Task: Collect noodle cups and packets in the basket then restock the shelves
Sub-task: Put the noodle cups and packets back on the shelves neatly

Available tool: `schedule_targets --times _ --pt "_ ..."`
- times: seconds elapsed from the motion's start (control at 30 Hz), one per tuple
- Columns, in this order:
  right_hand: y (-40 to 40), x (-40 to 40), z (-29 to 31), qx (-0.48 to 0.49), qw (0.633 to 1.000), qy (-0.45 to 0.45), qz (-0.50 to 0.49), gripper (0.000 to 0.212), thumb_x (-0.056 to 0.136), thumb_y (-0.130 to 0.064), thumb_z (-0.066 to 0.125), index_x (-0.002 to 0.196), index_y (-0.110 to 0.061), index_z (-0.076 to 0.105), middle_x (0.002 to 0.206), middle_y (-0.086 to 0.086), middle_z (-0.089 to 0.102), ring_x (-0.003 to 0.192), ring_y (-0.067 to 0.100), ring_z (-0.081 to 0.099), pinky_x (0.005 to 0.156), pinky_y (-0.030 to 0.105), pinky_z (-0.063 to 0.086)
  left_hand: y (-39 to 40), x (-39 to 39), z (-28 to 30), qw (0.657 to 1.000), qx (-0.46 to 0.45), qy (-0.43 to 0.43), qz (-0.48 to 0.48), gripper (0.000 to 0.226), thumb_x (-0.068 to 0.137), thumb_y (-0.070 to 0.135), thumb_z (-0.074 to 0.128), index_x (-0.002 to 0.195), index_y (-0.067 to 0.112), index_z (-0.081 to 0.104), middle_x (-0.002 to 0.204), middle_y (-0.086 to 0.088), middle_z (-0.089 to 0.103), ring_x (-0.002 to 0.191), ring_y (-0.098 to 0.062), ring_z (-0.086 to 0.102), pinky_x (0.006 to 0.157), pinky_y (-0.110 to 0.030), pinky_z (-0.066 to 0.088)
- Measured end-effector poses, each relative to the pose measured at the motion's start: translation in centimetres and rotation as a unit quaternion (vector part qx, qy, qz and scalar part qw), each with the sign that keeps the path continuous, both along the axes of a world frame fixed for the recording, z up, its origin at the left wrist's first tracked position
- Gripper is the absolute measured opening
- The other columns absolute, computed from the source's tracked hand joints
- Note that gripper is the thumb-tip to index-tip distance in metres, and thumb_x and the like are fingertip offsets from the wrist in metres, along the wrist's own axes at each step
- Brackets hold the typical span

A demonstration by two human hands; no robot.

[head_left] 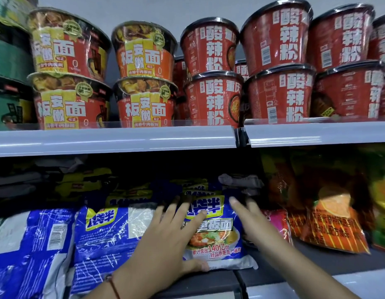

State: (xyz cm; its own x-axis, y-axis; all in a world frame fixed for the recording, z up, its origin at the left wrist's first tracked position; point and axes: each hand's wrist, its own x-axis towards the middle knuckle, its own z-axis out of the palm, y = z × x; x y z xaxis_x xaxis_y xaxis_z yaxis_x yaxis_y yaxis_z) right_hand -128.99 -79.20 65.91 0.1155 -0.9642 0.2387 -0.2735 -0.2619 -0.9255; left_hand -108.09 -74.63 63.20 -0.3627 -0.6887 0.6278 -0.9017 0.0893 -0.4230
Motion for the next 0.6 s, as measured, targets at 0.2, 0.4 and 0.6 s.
schedule_targets --times 0.2,0.4,0.6 --pt "0.5 2.9 -0.9 -0.007 1.000 -0.002 0.014 0.081 0.097 -0.047 0.052 0.156 -0.013 0.007 0.161 0.009 0.023 0.142 0.027 0.034 0.103 0.033 0.035 1.1 -0.1 0.1 0.997 0.061 0.019 0.039 0.094 0.075 0.092 0.022 0.140 0.031 0.050 0.133 -0.010 0.060 0.116 -0.034 0.061 0.101 -0.048 0.032" --pt "2.8 2.6 -0.9 -0.147 0.988 0.020 -0.050 0.082 0.095 -0.053 0.052 0.157 -0.020 0.008 0.162 -0.005 0.012 0.146 0.014 0.021 0.110 0.032 0.025 5.5 1.6 0.5 0.982 0.009 0.169 0.089 0.087 0.071 0.087 0.034 0.139 0.035 0.044 0.143 -0.008 0.050 0.132 -0.033 0.046 0.108 -0.048 0.024" --pt "8.4 6.7 -2.4 -0.234 0.961 0.106 0.098 0.022 0.090 -0.050 0.058 0.112 -0.055 0.055 0.113 -0.028 0.050 0.097 -0.009 0.053 0.081 0.012 0.045 8.9 3.5 -0.6 0.903 0.030 0.373 0.209 0.100 0.065 0.088 0.049 0.147 0.041 0.020 0.162 -0.002 -0.006 0.150 -0.029 -0.003 0.116 -0.044 0.023"
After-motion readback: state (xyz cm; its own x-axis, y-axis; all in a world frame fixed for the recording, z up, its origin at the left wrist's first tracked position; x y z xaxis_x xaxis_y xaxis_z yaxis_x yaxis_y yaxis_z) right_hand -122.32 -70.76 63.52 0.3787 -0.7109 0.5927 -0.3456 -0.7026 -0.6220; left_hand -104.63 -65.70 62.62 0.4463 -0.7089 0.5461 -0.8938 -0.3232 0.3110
